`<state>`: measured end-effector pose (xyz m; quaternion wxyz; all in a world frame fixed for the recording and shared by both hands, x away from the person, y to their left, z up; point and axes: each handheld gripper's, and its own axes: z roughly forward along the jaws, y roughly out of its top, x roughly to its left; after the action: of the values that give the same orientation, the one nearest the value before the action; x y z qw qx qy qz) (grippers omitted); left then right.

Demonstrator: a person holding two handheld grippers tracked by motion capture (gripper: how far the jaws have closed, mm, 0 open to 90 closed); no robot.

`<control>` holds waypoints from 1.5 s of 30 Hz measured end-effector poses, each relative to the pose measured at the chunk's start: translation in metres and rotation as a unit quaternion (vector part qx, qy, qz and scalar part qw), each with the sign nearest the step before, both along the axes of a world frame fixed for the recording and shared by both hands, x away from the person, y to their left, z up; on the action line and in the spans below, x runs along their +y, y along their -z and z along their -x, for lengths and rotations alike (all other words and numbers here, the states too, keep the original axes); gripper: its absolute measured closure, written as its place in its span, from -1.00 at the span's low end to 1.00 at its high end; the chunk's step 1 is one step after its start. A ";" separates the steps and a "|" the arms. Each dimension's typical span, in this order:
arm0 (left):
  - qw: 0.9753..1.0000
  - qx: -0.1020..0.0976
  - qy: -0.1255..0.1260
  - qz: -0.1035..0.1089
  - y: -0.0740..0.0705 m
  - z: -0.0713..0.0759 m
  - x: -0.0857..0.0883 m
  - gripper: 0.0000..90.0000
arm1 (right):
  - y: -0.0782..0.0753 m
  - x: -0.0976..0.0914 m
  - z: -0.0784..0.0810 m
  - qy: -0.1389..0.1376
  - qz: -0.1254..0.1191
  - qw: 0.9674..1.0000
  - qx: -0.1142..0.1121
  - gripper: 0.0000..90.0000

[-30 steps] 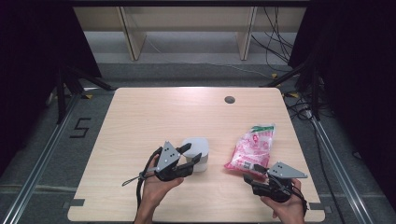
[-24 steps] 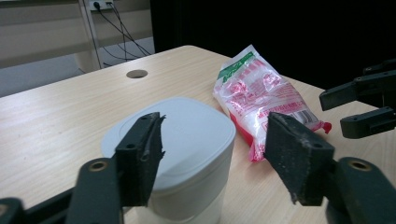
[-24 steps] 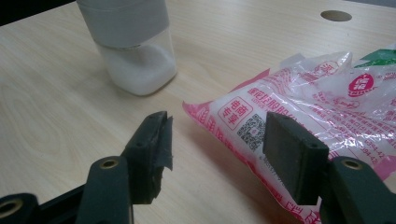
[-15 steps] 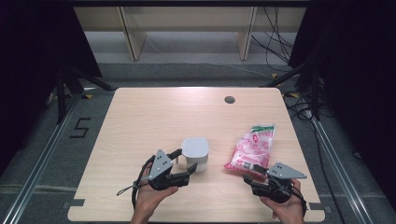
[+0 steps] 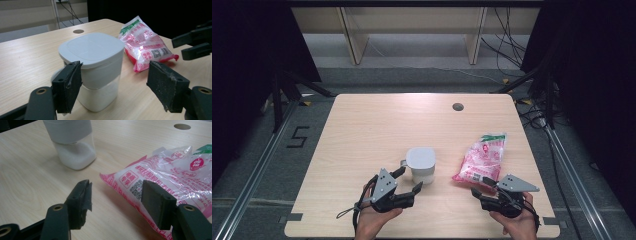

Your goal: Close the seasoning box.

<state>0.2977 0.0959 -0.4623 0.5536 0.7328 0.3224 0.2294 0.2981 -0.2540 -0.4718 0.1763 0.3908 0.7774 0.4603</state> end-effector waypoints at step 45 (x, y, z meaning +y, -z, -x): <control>0.999 0.051 -0.003 -0.016 0.057 0.048 -0.026 -0.58 | 0.019 0.014 0.031 -0.073 0.040 0.996 0.044 -0.24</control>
<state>0.2500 0.0700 -0.5192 0.5239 0.7513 0.3486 0.1990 0.2668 -0.2400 -0.4913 0.1233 0.3459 0.8286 0.4225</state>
